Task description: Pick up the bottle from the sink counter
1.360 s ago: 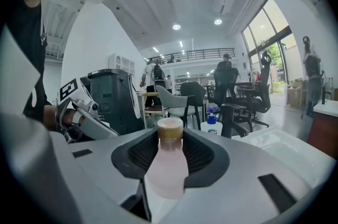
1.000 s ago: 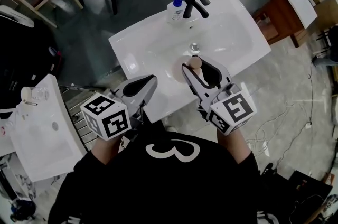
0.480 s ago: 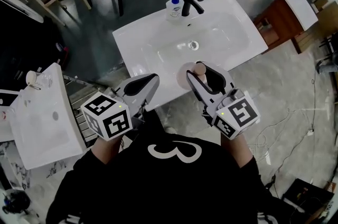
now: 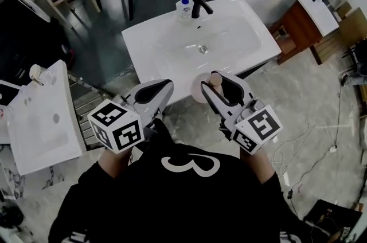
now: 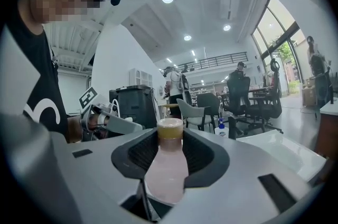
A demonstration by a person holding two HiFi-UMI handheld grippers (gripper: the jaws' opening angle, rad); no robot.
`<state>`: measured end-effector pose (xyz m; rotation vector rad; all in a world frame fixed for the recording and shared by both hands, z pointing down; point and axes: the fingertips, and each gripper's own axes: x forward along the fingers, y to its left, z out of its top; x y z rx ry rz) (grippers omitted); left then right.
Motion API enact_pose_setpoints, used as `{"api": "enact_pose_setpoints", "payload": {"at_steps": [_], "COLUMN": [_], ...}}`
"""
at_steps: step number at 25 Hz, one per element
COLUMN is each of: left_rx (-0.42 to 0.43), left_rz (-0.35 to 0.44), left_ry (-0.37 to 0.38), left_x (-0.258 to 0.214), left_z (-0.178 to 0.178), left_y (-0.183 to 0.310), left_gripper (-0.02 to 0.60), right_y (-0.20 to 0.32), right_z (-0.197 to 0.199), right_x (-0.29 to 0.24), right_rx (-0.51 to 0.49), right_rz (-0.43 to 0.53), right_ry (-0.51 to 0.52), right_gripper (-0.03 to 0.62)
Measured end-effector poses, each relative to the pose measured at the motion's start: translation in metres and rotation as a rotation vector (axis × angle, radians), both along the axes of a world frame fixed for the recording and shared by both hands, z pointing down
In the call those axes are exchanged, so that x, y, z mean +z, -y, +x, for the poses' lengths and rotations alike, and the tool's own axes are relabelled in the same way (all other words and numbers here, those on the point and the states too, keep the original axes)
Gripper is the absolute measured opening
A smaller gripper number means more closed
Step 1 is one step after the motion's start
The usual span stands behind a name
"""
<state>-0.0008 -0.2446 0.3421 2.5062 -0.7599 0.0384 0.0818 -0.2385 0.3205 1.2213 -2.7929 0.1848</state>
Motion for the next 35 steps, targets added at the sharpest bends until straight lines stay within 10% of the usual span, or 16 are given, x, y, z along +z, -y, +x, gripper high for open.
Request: {"api": "enact_pose_setpoints", "payload": {"at_steps": [35], "left_rx": [0.03], "left_rz": [0.228], "left_ry": [0.048], "left_x": [-0.084], "left_z": [0.015], "left_y": [-0.066], "left_gripper": [0.015], "right_y": [-0.066], "right_z": [0.0], "right_x": [-0.062], "right_rx": [-0.048], "right_rz": [0.121], "right_ry": [0.037], "right_gripper": [0.143]}}
